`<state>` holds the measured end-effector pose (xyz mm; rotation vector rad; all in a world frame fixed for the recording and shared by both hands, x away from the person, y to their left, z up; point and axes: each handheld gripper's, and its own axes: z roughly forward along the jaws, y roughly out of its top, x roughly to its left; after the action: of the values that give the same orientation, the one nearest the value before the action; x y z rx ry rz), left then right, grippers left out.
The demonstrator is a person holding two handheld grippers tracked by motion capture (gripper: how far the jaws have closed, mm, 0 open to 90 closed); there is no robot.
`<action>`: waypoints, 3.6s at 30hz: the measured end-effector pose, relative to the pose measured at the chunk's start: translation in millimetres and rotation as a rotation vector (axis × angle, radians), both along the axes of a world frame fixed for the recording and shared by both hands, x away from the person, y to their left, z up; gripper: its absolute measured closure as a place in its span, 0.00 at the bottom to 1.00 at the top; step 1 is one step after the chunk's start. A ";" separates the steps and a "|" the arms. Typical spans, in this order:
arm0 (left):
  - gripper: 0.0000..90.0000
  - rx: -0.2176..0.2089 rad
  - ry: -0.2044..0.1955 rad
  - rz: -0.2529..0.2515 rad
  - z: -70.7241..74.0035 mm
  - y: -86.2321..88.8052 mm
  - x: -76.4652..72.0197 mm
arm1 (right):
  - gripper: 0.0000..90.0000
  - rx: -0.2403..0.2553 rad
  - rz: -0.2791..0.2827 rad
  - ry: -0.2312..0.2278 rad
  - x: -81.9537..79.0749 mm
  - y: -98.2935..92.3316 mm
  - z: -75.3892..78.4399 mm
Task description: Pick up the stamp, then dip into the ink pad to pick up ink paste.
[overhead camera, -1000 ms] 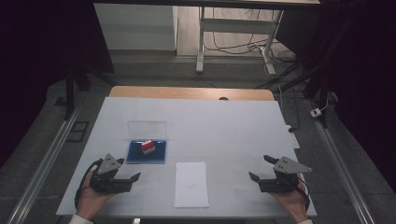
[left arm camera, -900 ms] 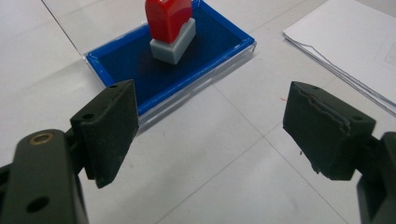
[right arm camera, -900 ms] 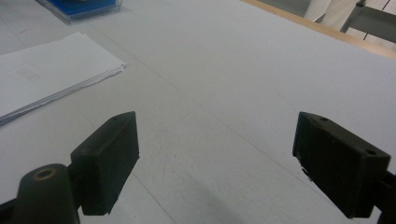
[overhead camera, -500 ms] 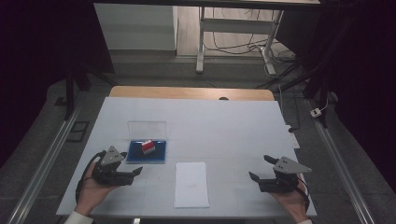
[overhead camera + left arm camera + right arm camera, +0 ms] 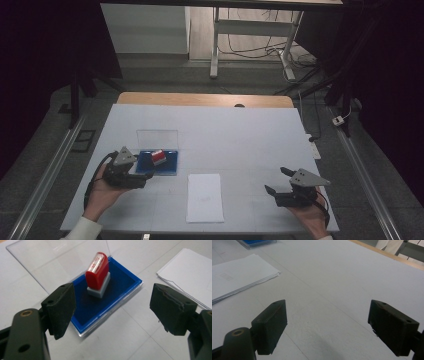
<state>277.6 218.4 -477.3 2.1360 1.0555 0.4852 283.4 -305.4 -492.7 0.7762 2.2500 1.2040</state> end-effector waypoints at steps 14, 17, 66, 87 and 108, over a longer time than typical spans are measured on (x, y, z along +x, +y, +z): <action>0.25 0.046 0.010 -0.022 2.4 -8.0 30.1 | 0.17 -0.014 0.001 0.013 0.8 2.3 -3.2; 0.27 0.059 0.014 -0.030 2.4 -10.0 37.1 | 0.17 -0.016 -0.001 0.017 1.2 2.3 -4.0; 0.78 0.063 0.056 -0.147 -8.3 -14.4 70.8 | 0.19 -0.032 -0.017 0.041 4.0 0.5 -10.7; 0.78 0.064 0.063 -0.148 20.2 -7.4 59.7 | 0.19 -0.043 -0.013 0.050 3.7 0.7 -11.6; 0.78 0.080 0.113 -0.103 -2.3 -8.4 70.1 | 0.19 -0.054 -0.010 0.060 3.8 1.7 -12.8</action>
<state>347.7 210.0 -479.6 2.2986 0.9955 0.3675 287.2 -303.7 -505.5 0.8123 2.3142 1.1252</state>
